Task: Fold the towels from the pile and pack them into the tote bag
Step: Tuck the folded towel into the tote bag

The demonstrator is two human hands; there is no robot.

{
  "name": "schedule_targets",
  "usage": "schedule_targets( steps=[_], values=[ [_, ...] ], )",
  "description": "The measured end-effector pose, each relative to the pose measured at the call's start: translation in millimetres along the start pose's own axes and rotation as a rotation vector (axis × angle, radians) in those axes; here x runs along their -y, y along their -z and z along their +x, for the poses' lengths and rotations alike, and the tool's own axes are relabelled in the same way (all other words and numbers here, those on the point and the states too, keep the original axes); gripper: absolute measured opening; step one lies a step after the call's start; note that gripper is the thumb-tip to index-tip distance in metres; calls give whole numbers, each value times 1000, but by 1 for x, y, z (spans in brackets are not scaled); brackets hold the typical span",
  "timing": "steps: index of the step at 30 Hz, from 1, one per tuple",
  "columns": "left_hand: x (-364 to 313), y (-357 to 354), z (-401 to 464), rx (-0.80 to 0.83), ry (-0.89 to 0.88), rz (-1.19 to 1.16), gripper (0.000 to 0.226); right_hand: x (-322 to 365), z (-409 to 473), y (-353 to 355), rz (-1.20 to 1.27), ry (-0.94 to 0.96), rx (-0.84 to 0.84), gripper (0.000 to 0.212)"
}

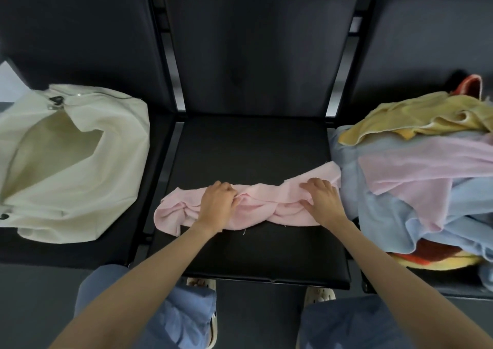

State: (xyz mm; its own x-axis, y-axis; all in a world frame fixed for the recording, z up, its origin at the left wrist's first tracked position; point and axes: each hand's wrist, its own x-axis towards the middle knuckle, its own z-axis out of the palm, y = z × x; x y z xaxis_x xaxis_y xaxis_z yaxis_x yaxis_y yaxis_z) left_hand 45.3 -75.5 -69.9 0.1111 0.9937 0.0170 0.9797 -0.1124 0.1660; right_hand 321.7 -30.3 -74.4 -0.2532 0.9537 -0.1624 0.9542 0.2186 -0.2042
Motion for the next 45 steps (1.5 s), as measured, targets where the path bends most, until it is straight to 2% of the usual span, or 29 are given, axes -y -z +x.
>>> schedule_targets(
  steps=[3, 7, 10, 14, 17, 22, 26, 29, 32, 35, 40, 42, 45],
  values=[
    [0, 8, 4, 11, 71, -13, 20, -3, 7, 3, -85, 39, 19, 41],
    [-2, 39, 10, -141, 169, -167, 26, 4, 13, 11, -255, 106, 3, 37],
    [-3, 65, 12, -229, 164, -276, 26, 13, 14, 17, -310, 85, -9, 28],
    [-4, 93, 15, -333, 188, -339, 24, 19, 10, 35, -234, -27, -137, 17],
    [-13, 119, 17, -428, 274, -498, 22, 17, 2, 53, -111, -69, -261, 2],
    [-30, 160, 30, -592, 536, -842, 19, 2, -9, 73, 49, -154, -328, 10],
    [-37, 176, 33, -544, 694, -1220, 11, -9, -20, 64, 102, -121, -294, 25],
    [-39, 180, 30, -524, 757, -1345, 16, -8, -32, 50, 130, -115, -146, 31],
    [-39, 179, 27, -518, 800, -1415, 22, -3, -46, 38, 147, -86, -44, 24],
    [-35, 178, 24, -520, 839, -1427, 22, 8, -67, 33, 212, -126, -33, 10],
    [-30, 176, 22, -530, 896, -1423, 17, 39, -93, 25, 345, -48, -132, 9],
    [-29, 173, 23, -513, 891, -1411, 20, 54, -92, 19, 386, 20, -104, 7],
    [-30, 167, 26, -494, 867, -1387, 23, 83, -86, 7, 474, 124, -48, 17]
  ],
)
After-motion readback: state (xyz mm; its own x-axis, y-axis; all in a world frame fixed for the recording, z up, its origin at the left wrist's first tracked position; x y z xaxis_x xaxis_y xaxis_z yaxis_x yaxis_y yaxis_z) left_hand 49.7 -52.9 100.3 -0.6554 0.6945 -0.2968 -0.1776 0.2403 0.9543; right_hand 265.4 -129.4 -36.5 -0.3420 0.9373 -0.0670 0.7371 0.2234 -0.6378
